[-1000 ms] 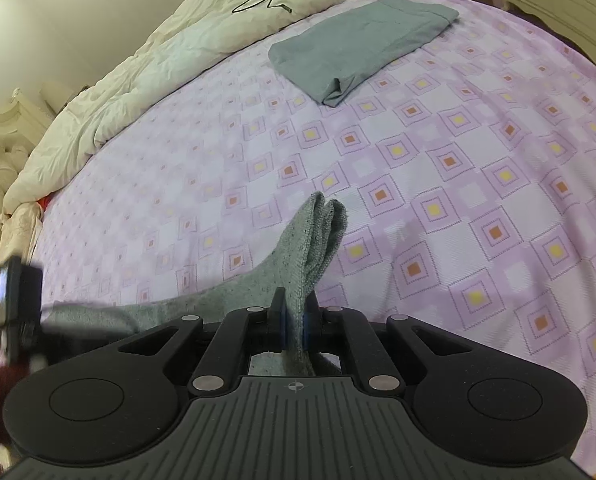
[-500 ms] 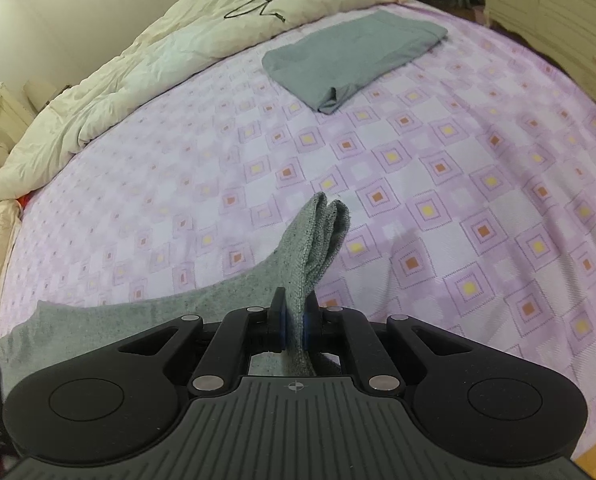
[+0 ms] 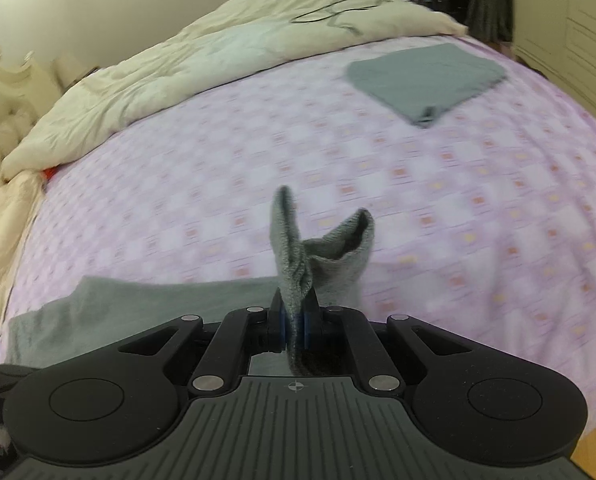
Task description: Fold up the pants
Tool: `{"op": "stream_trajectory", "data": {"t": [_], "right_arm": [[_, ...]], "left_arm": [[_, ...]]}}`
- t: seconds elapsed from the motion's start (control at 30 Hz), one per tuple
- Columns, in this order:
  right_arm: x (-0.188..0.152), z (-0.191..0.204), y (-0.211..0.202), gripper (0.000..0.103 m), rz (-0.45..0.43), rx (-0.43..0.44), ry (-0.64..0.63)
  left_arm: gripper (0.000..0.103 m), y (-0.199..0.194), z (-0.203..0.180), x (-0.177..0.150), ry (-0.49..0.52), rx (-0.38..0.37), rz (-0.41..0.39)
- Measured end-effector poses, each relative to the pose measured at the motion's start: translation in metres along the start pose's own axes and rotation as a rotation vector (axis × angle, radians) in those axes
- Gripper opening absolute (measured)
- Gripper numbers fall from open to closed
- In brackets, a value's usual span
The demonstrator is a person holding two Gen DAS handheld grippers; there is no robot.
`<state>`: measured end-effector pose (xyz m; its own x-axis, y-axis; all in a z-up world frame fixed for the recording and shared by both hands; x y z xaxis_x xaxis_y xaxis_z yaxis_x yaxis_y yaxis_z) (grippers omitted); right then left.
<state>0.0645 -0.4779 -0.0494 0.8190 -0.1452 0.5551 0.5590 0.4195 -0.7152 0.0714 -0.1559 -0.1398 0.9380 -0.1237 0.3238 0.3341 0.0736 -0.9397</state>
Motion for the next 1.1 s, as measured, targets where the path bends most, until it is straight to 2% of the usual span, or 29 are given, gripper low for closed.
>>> {"op": "stream_trajectory", "data": {"t": [0.2,0.4,0.47,0.5,0.53,0.57,0.6,0.67,0.77,0.87,0.97,1.0,1.1], "right_arm": [[-0.023,0.066,0.060,0.007,0.045,0.060,-0.007],[-0.048,0.109,0.126,0.010,0.116,0.046,-0.032],[-0.053,0.118,0.140,0.015,0.109,0.082,-0.037],[-0.057,0.124,0.145,0.025,0.110,0.141,-0.039],[-0.059,0.129,0.147,0.041,0.115,0.197,-0.035],[-0.059,0.134,0.145,0.048,0.108,0.239,-0.036],[-0.058,0.138,0.141,0.051,0.091,0.264,-0.047],[-0.052,0.139,0.126,0.051,0.053,0.276,-0.062],[-0.043,0.116,0.101,0.051,0.016,0.218,-0.039],[-0.040,0.078,0.081,0.051,0.012,0.062,-0.045],[-0.046,0.036,0.074,0.048,0.074,-0.043,-0.001],[-0.050,0.025,0.072,0.042,0.097,-0.063,0.009],[-0.068,-0.002,0.076,0.039,0.191,-0.125,0.003]], "left_arm": [[0.012,-0.004,0.046,-0.015,-0.020,0.032,-0.014],[0.012,-0.006,0.078,-0.026,-0.044,0.043,-0.004],[0.012,-0.004,0.084,-0.026,-0.047,0.042,-0.002],[0.012,-0.003,0.086,-0.025,-0.044,0.041,-0.003],[0.012,-0.003,0.087,-0.025,-0.042,0.040,-0.005],[0.012,-0.003,0.088,-0.024,-0.038,0.036,-0.006],[0.012,-0.002,0.089,-0.023,-0.033,0.033,-0.008],[0.012,0.000,0.087,-0.020,-0.025,0.027,-0.014],[0.012,0.000,0.079,-0.012,-0.012,0.012,-0.024],[0.012,0.000,0.061,0.000,-0.001,-0.017,-0.036],[0.012,0.006,0.034,0.009,0.021,-0.036,-0.035],[0.012,0.010,0.026,0.010,0.030,-0.037,-0.028],[0.012,0.023,0.003,0.010,0.021,-0.048,0.028]]}}
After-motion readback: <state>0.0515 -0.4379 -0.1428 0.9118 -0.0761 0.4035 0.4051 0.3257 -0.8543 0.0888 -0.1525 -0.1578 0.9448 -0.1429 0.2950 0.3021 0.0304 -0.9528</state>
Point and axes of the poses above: each gripper's, at about its wrist camera, not at the fingertips, and y roughly the way its jaws point, z to its left, x to its top, the point moved 6 cm from there along y, roughly the way its jaws point, and after that the axes turned 12 degrees about x, right-handed, at the moved point
